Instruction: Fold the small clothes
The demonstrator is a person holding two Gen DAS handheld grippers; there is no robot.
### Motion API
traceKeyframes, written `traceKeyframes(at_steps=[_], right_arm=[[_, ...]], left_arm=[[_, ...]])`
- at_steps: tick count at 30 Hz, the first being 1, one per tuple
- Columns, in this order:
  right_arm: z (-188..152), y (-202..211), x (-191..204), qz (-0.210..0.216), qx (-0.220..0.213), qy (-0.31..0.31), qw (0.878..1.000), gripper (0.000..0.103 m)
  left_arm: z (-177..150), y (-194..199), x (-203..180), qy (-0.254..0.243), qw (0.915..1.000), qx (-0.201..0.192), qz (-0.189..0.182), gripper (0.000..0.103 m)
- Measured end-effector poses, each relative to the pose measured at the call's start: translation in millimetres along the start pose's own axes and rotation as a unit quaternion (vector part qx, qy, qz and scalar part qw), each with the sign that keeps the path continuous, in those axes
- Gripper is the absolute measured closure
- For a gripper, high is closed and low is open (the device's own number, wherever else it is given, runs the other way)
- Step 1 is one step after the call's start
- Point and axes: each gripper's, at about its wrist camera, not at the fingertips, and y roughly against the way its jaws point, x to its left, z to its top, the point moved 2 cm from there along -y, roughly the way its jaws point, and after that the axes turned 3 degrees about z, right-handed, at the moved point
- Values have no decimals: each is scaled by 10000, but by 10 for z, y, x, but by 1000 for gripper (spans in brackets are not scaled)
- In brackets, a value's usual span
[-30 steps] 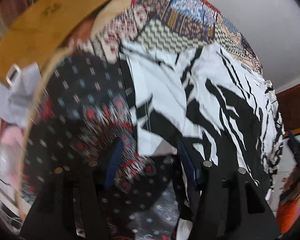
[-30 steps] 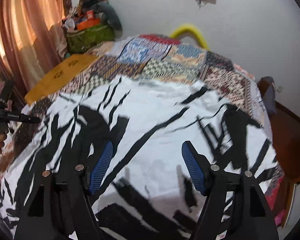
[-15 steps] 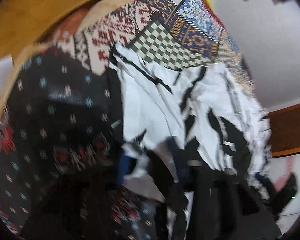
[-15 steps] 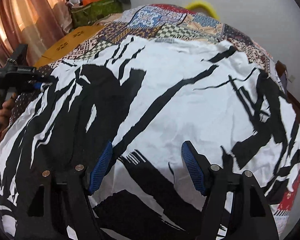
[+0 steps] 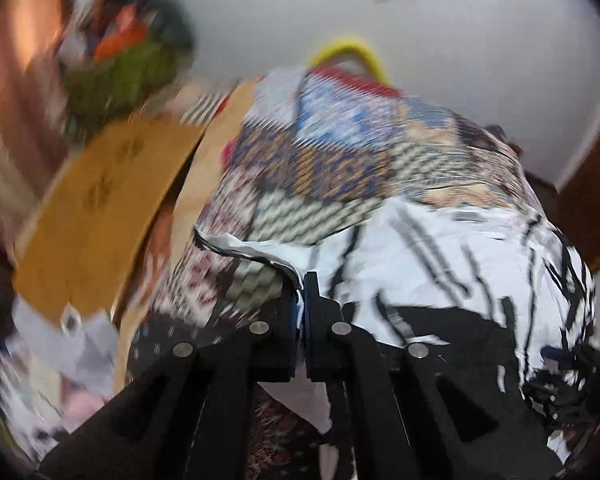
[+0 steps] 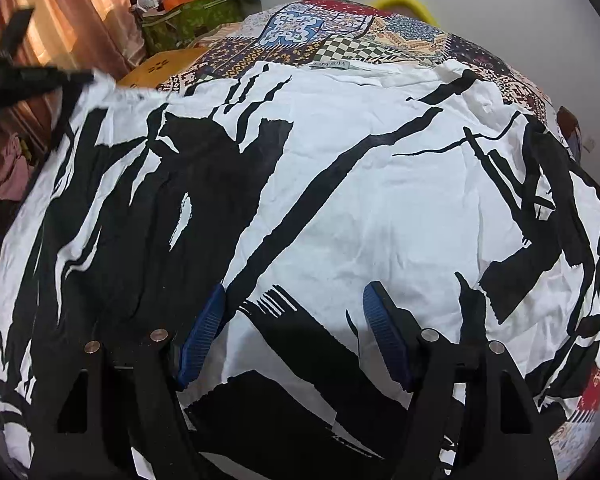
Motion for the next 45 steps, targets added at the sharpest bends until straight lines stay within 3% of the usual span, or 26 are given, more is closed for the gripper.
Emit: traceKeyframes(at_steps=[4, 9, 12, 15, 18, 20, 23, 27, 31, 40, 41, 43, 45], right_arm=[[-2, 42, -9, 47, -20, -46, 10000, 35], [-8, 184, -25, -3, -130, -37, 9999, 35], [-11, 282, -30, -34, -210, -47, 9998, 35], [32, 381, -32, -22, -294, -84, 9995, 35], [122, 437, -1, -6, -390, -46, 9992, 35], [215, 452, 69, 28, -455, 9, 9990, 35], [376, 410, 198, 144, -518, 85, 9985, 35], [617, 223, 370, 264, -501, 173, 9982, 35], [898, -60, 511, 390, -418, 225, 9981, 35], [1560, -733, 524, 422, -294, 138, 9986, 35], [1595, -819, 507, 433, -238, 95, 9987, 36], [1628, -993, 484, 450, -47, 28, 9990, 49], [1633, -1068, 481, 439, -19, 52, 9990, 65]], left_arm=[[12, 24, -545, -666, 9975, 61, -235, 101], [-389, -355, -1066, -1224, 9882, 766, -509, 101], [-674, -611, -1163, -1166, 9812, 1358, -720, 101], [-783, -729, -1112, -905, 9789, 1665, -759, 98], [-696, -594, -960, -689, 9801, 1618, -923, 84], [-623, -436, -808, -575, 9844, 1381, -928, 68], [-512, -194, -548, -427, 9912, 911, -860, 53], [-428, -112, -203, -215, 9963, 577, -601, 51], [-469, -371, 1, -139, 9963, 758, -378, 51], [-489, -1008, -27, -202, 9917, 1111, -611, 51], [-487, -1051, -50, -164, 9910, 1133, -693, 51], [-487, -1139, -99, -123, 9895, 1191, -808, 51], [-500, -1188, -149, -213, 9897, 1183, -778, 50]])
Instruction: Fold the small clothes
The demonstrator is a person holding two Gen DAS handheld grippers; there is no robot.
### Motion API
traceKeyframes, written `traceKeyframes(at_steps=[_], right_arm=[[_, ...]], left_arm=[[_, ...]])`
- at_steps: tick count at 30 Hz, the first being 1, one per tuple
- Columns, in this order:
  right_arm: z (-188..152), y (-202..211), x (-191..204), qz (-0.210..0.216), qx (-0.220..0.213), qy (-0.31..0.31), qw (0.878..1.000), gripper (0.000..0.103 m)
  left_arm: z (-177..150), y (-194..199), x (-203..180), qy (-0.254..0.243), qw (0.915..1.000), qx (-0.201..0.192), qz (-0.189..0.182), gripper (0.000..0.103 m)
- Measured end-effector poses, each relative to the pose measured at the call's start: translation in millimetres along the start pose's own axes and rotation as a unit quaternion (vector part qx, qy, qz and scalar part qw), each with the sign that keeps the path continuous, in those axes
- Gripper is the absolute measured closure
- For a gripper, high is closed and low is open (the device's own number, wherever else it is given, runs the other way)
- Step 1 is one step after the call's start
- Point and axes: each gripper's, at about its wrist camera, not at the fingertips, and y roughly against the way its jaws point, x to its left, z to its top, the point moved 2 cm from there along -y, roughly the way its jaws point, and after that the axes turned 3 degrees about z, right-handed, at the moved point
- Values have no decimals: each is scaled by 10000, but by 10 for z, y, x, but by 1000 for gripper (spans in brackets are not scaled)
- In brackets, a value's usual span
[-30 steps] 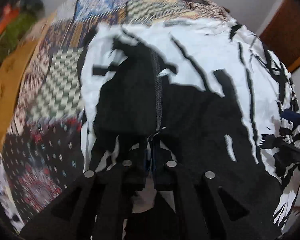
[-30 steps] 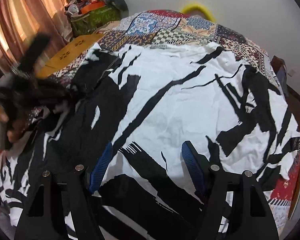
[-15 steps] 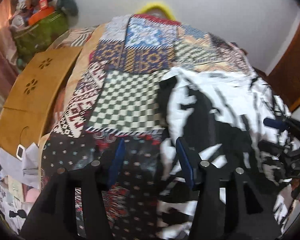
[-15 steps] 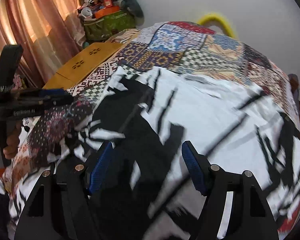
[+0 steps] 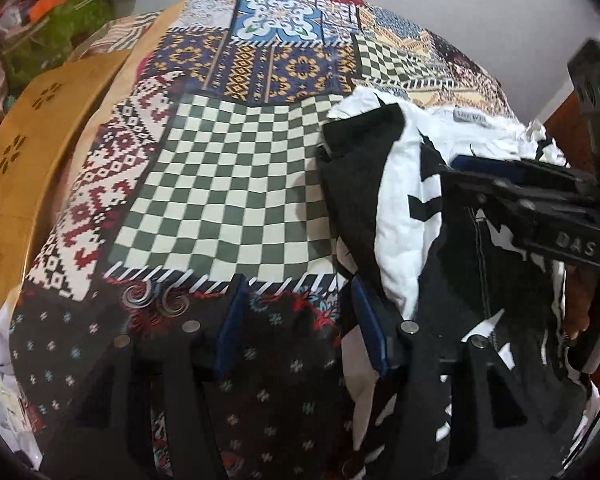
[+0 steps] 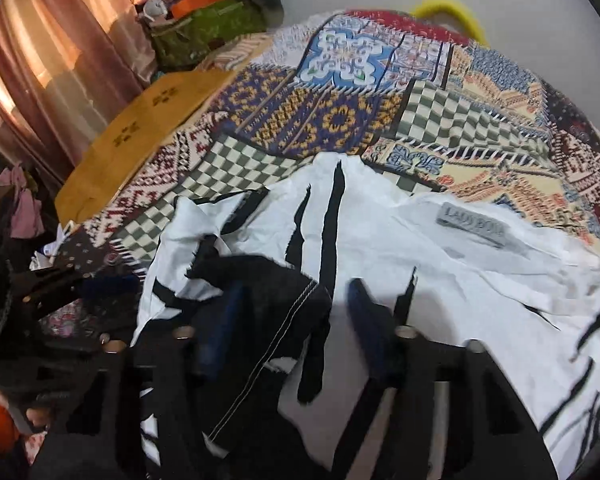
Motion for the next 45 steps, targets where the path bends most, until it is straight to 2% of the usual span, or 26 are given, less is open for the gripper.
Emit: traceKeyframes(at_steps=[1, 2, 3, 6, 9, 15, 20, 23, 25, 27, 30, 34, 35, 39, 44, 45], right_arm=[[-3, -4, 22, -27, -49, 71, 10000, 72], [-8, -11, 41, -16, -62, 127, 9999, 92], [-33, -28, 55, 76, -3, 125, 9999, 97], [-99, -21, 121, -39, -34, 382, 9993, 99], [-179, 100, 112, -238, -156, 487, 9984, 99], [-288, 324, -84, -1066, -225, 680, 9917, 100], [-335, 420, -146, -1318, -147, 658, 9890, 100], [-295, 577, -94, -1218, -439, 529, 9902, 93], [-276, 665, -33, -961, -632, 514, 9920, 85], [-249, 694, 45, -736, -757, 555, 9929, 72], [-253, 562, 129, -510, -639, 643, 9946, 72], [-355, 258, 109, -510, -264, 744, 9956, 72], [-384, 197, 71, -503, -170, 729, 9959, 72], [-432, 225, -12, -368, -242, 757, 9962, 72], [-520, 332, -55, -414, -263, 747, 9960, 72], [-549, 365, -74, -423, -283, 733, 9960, 72]], left_arm=[[0, -20, -20, -53, 10000, -24, 47, 50], [-4, -23, -26, -64, 9999, -46, 67, 50], [-5, -22, -32, -53, 9999, -66, 80, 50], [-18, -16, -9, 25, 9999, -69, 93, 50], [-54, -4, -26, -30, 9996, -112, 273, 50], [-133, -17, -51, -164, 9977, -166, 635, 50], [-127, -17, -1, -97, 9961, -107, 871, 51], [-83, 85, 58, 8, 9958, -163, 898, 54], [-12, 190, 87, 124, 9967, -316, 741, 54], [91, 264, 72, 199, 9977, -436, 485, 54], [255, 251, -42, 208, 9985, -487, 154, 53], [434, -3, -202, 230, 9992, -315, 71, 53], [465, -85, -214, 253, 9993, -260, 134, 53], [571, -459, -140, 337, 9976, 95, 593, 52], [597, -554, 45, 436, 9892, 192, 1385, 56], [588, -529, 93, 499, 9893, 248, 1350, 56]])
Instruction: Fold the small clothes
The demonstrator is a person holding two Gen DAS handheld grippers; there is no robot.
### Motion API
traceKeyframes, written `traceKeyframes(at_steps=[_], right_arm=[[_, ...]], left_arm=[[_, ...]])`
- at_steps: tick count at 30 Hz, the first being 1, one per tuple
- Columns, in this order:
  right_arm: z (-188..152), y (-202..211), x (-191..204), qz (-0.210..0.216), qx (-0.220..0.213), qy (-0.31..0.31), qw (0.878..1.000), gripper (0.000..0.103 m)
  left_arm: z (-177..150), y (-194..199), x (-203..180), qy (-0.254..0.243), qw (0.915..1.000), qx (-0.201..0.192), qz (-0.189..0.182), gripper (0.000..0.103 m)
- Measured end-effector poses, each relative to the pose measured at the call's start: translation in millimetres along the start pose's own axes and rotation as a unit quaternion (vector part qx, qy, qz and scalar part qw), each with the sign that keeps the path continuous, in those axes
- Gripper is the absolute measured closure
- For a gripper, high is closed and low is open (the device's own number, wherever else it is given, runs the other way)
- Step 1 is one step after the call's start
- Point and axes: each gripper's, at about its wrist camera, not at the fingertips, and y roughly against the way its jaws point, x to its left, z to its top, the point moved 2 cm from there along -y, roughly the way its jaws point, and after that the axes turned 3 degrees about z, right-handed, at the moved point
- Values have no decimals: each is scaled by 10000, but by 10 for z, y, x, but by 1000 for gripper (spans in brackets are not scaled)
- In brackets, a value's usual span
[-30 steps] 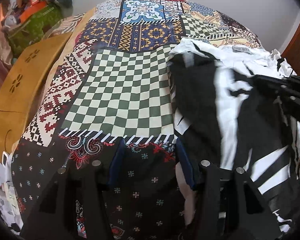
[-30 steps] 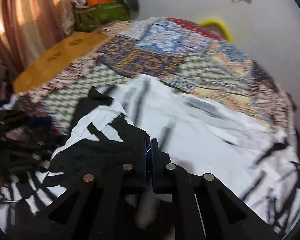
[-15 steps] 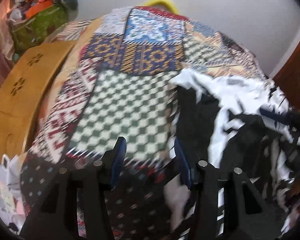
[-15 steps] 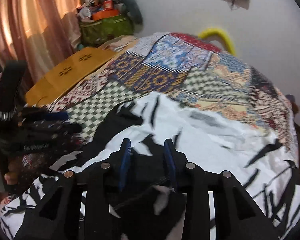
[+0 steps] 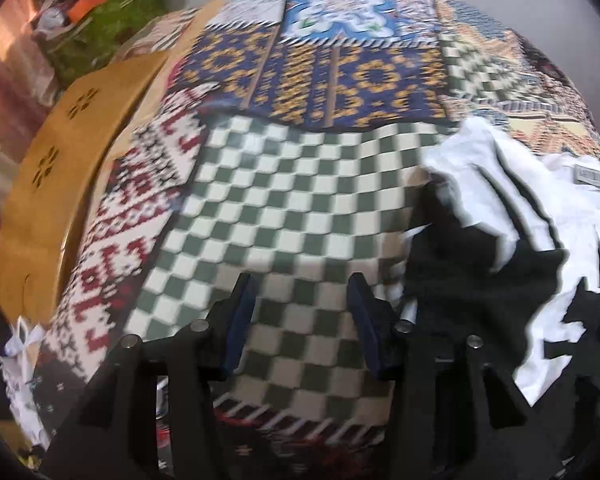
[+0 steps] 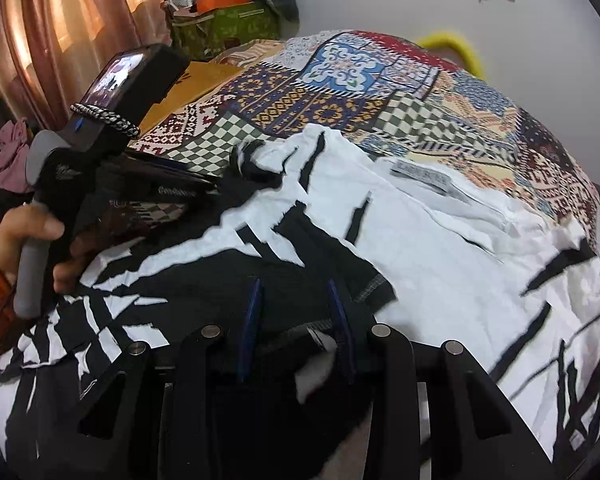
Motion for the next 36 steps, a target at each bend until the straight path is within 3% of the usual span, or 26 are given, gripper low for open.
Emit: traceKeyframes(at_steps=[3, 7, 10, 15, 20, 26, 36], right_arm=[[-75, 171, -66, -99, -76, -133, 9998, 72], [-187, 457, -140, -347, -152, -255, 9990, 72], [-317, 785, -200, -505, -350, -363, 9975, 62], [-589, 1325, -384, -761, -672, -677, 9925, 53], [-940, 1751, -659, -1087, -800, -1028, 9855, 49], [-1347, 2043, -1121, -1439, -909, -1647, 9715, 49], [-1698, 1950, -1859, -1574, -880, -2526, 9506, 49]], left_arm=[[-30, 220, 162, 269, 9990, -62, -341, 56], [-87, 682, 232, 127, 9984, -480, -276, 56], [-140, 1048, 219, 17, 9969, -717, -330, 55], [-317, 1545, 85, -90, 9932, -956, -656, 47], [-546, 1829, -234, -462, 9905, -1084, -711, 43], [-784, 1830, -661, -729, 9880, -1044, -878, 30], [-822, 1196, -1205, -867, 9918, -439, -830, 29]])
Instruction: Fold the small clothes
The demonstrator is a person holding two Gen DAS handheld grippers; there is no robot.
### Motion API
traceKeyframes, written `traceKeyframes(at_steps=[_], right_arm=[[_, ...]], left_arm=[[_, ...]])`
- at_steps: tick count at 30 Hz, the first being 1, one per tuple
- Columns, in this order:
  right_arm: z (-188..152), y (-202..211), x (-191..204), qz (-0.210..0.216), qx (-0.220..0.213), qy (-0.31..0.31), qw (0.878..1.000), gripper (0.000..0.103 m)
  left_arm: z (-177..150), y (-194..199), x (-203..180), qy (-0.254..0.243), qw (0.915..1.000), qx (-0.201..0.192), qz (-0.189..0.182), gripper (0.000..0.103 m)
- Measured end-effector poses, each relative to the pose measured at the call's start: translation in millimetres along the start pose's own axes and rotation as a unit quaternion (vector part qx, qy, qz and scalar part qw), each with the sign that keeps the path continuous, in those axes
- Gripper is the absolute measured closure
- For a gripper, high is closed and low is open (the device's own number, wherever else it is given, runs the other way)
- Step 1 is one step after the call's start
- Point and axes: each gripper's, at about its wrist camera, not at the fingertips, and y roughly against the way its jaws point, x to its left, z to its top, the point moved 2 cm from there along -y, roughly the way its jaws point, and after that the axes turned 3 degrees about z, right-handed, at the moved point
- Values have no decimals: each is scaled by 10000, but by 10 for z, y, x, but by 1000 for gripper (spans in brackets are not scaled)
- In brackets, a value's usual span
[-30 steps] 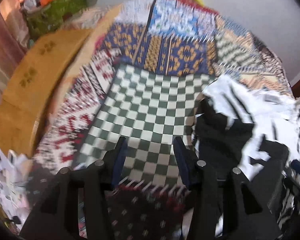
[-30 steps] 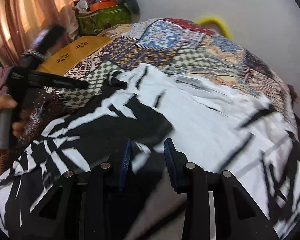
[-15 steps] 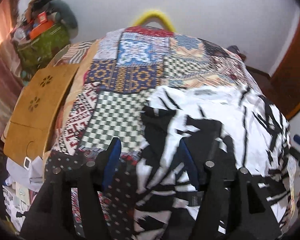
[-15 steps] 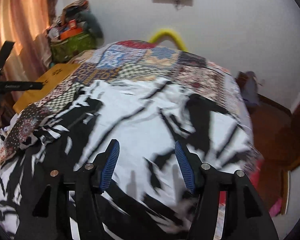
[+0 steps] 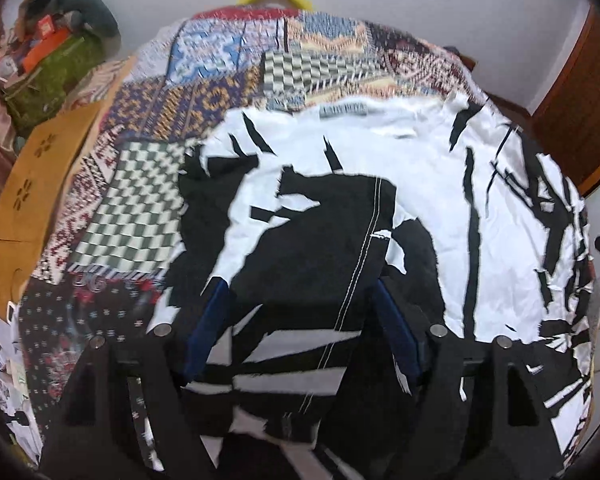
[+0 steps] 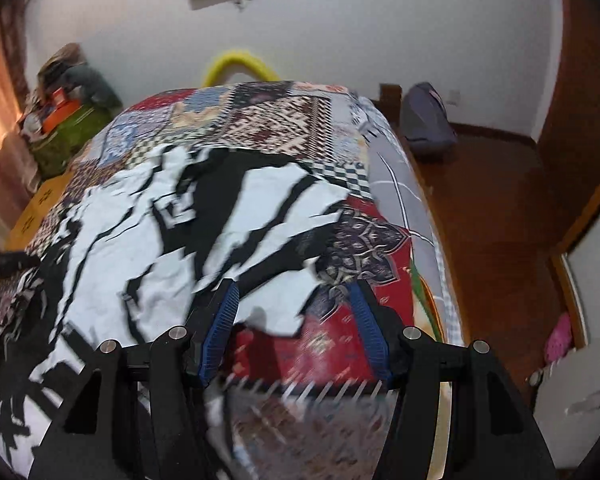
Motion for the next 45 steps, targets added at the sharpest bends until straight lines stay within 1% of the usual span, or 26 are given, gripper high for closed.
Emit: traceKeyframes(at_steps=[3, 5, 7, 8, 9, 10, 11, 12, 15, 19, 21, 24, 26, 28, 31, 33, 34, 36, 38, 40, 42, 44, 45], right_arm=[[55, -172, -152, 174, 22, -198, 9996, 49], [94, -302, -212, 271, 98, -323, 9991, 49], [138, -408, -253, 481, 130, -470, 9977, 51], [155, -435, -268, 530, 95, -537, 9971, 55], [179, -460, -273, 544, 68, -578, 9968, 64], [202, -472, -267, 545, 39, -578, 9968, 71], [222, -473, -254, 550, 25, -556, 9969, 83], [237, -465, -242, 526, 42, -546, 9971, 88], [290, -343, -213, 545, -76, -459, 9974, 98], [413, -66, 8, 735, -337, -134, 9966, 98], [493, 83, 233, 830, -462, 194, 9953, 98], [569, 197, 589, 1070, -543, 598, 9910, 98], [566, 207, 876, 1288, -480, 841, 9869, 98], [536, 126, 1079, 1430, -369, 1006, 9839, 98], [399, -112, 1347, 1585, -52, 1158, 9805, 98], [272, -317, 1476, 1679, 283, 1155, 9786, 98], [232, -357, 1496, 1673, 371, 1148, 9785, 98], [141, -443, 1522, 1714, 636, 1156, 9763, 94], [96, -422, 1500, 1795, 729, 1123, 9746, 91], [108, -316, 1427, 1816, 625, 1106, 9751, 87], [143, -187, 1344, 1770, 455, 1098, 9770, 79], [194, -56, 1222, 1718, 254, 1077, 9789, 75], [220, 19, 1130, 1644, 114, 1088, 9803, 75]], left_arm=[[-15, -161, -45, -62, 9998, 169, 19, 29], [-25, -210, -61, -84, 9998, 189, 4, 29], [-44, -247, -70, -133, 9997, 190, 24, 29], [-52, -251, -79, -165, 9997, 165, 47, 29], [-57, -251, -90, -204, 9997, 142, 75, 29], [-61, -248, -91, -236, 9996, 128, 95, 29], [-67, -245, -95, -267, 9995, 123, 109, 29], [-74, -240, -98, -301, 9994, 124, 121, 29], [-95, -206, -105, -385, 9991, 109, 151, 29], [-118, -120, -96, -410, 9990, 25, 159, 29], [-119, -68, -79, -367, 9992, -8, 125, 29], [-118, 39, -63, -327, 9994, -103, 93, 29], [-121, 120, -46, -321, 9993, -169, 92, 29], [-125, 201, -18, -317, 9992, -224, 79, 29], [-137, 305, 17, -315, 9991, -276, 88, 29], [-141, 369, 42, -296, 9990, -316, 79, 29], [-137, 391, 54, -290, 9990, -326, 70, 29], [-113, 435, 51, -291, 9990, -350, 49, 29], [-71, 463, 19, -322, 9987, -391, 48, 29], [-9, 476, -41, -365, 9984, -440, 46, 29], [86, 475, -150, -429, 9978, -499, 0, 29], [168, 462, -249, -469, 9974, -538, -68, 29], [224, 448, -321, -502, 9971, -557, -116, 29]])
